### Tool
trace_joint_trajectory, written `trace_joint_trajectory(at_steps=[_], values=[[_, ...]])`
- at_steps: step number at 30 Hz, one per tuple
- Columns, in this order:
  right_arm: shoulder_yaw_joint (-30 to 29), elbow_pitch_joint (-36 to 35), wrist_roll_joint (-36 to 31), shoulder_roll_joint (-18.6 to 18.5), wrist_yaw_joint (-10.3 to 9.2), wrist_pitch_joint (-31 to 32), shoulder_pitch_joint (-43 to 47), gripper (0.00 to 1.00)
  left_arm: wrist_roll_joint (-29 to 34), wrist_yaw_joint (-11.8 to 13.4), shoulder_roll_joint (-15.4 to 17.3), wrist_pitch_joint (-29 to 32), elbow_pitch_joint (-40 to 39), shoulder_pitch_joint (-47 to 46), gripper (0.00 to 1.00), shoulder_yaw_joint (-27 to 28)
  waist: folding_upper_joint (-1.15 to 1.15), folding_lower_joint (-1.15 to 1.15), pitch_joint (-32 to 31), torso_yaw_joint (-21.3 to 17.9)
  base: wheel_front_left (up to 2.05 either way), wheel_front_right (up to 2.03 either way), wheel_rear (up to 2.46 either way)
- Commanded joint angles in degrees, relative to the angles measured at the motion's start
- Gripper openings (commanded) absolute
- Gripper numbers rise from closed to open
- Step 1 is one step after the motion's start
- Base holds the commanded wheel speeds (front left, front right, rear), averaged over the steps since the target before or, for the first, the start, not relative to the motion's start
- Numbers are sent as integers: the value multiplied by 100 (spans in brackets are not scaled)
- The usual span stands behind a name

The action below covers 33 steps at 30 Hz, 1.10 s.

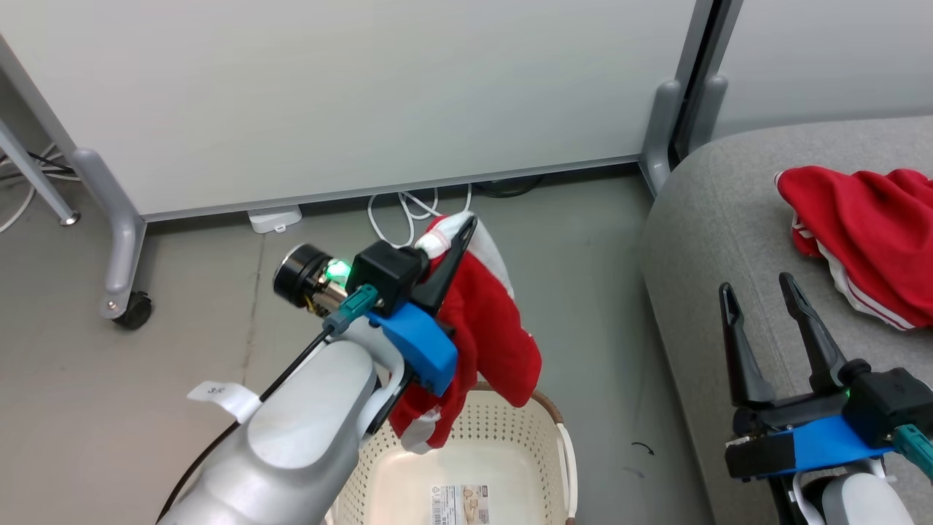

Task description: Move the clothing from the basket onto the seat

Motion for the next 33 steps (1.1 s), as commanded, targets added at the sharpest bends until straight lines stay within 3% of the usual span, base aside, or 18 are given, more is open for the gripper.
trace_joint_trajectory(at_steps=[1, 20, 33], values=[[-12, -3, 32, 18, 3, -3, 91, 100, 55, -26, -39, -28, -92, -139, 0, 48, -1, 1, -49, 31, 0, 0, 0], [-16, -64, -2, 68, 3, -3, 185, 100, 279, -133, -200, 0, -956, -614, 0, -45, -1, 1, -258, 101, 0, 0, 0], [906, -470, -23, -425, 3, -3, -632, 100, 247, -103, -179, 6, -1003, -605, 0, -127, -1, 1, -215, 194, 0, 0, 0]])
